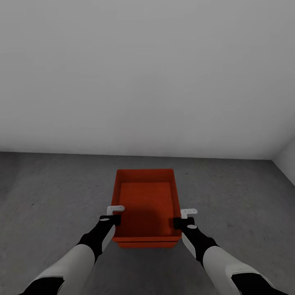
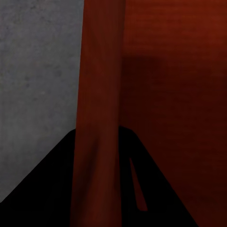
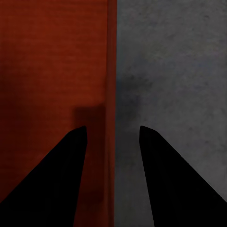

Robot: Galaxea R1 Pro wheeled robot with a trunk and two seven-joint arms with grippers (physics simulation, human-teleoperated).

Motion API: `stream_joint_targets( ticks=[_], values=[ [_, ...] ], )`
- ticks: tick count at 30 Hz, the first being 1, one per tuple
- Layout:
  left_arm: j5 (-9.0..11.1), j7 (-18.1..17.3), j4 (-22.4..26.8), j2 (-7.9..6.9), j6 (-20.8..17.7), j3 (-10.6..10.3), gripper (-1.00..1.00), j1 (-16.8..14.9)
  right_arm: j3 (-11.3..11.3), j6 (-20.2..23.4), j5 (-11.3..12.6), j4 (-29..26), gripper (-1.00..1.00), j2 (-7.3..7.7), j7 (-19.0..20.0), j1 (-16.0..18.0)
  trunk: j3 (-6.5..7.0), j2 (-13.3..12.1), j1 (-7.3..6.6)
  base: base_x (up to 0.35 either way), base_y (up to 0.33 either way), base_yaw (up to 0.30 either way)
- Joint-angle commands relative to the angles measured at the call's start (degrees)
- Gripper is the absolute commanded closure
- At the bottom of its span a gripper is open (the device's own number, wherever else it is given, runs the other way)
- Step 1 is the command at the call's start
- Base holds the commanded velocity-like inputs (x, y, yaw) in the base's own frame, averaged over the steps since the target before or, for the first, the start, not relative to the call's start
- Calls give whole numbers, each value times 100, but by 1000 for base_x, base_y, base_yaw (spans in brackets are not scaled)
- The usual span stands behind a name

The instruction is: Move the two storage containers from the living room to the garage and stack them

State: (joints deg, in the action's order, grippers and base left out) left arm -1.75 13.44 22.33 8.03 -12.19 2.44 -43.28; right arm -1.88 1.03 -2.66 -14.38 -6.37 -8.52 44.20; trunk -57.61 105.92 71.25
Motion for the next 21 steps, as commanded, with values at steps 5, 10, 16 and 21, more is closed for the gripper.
stream_joint_targets(
  ticks=[5, 10, 16, 21],
  values=[
    [86, -35, 26, 39, 375, 84, 100, -5, 13, 11, 73, 14, 100, -5, 0, -1, -4, 2, -1, 0, 0, 0],
    [87, -35, 26, 40, 375, 82, 100, -5, 17, 11, 73, 14, 100, -5, -1, -3, -4, 2, -1, 0, 0, 0],
    [87, -35, 15, 39, 375, 82, 100, -5, 19, 11, 73, 14, 100, -5, -1, 0, -4, 2, -1, 0, 0, 0],
    [87, -35, 2, 38, 375, 85, 100, -5, 16, 11, 73, 14, 100, -5, -1, -4, -4, 2, -1, 0, 0, 0]
  ],
)
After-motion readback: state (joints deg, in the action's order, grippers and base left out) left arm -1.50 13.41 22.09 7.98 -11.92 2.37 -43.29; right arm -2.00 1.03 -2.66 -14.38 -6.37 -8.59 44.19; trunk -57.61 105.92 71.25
